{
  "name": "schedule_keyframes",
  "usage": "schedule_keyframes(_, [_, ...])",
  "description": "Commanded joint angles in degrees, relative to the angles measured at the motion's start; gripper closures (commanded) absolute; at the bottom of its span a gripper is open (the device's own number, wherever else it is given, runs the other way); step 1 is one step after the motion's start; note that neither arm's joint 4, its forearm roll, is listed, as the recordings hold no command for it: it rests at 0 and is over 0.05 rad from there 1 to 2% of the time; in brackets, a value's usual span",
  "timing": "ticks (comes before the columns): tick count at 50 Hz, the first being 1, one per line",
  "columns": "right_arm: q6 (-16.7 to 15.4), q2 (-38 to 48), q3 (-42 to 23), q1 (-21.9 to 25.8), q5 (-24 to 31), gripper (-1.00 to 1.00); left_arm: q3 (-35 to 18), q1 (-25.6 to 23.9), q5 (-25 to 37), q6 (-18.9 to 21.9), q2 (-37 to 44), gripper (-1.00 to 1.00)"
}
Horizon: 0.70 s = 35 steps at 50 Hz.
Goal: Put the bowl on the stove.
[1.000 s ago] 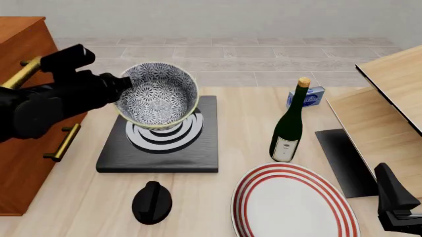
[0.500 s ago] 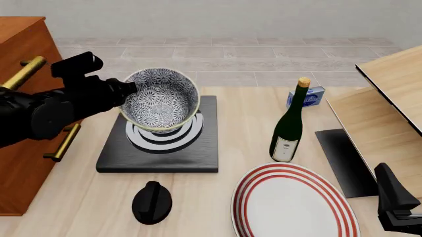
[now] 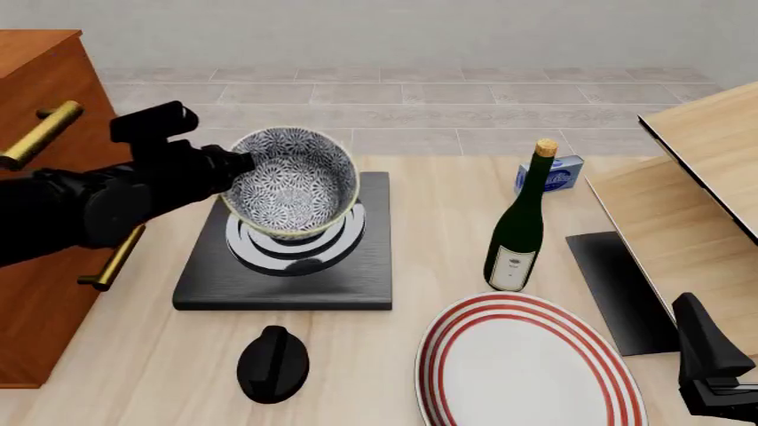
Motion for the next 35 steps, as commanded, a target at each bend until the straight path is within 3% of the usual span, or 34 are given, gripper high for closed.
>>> schedule_keyframes(1, [0.0, 0.0, 0.0, 0.0, 0.0, -1.00, -1.0, 0.4, -1.6, 0.8, 1.9, 1.00])
schedule_keyframes(35, [0.0, 0.0, 0.0, 0.0, 0.0, -1.00, -1.2, 1.5, -5.5, 3.1, 5.9, 1.00])
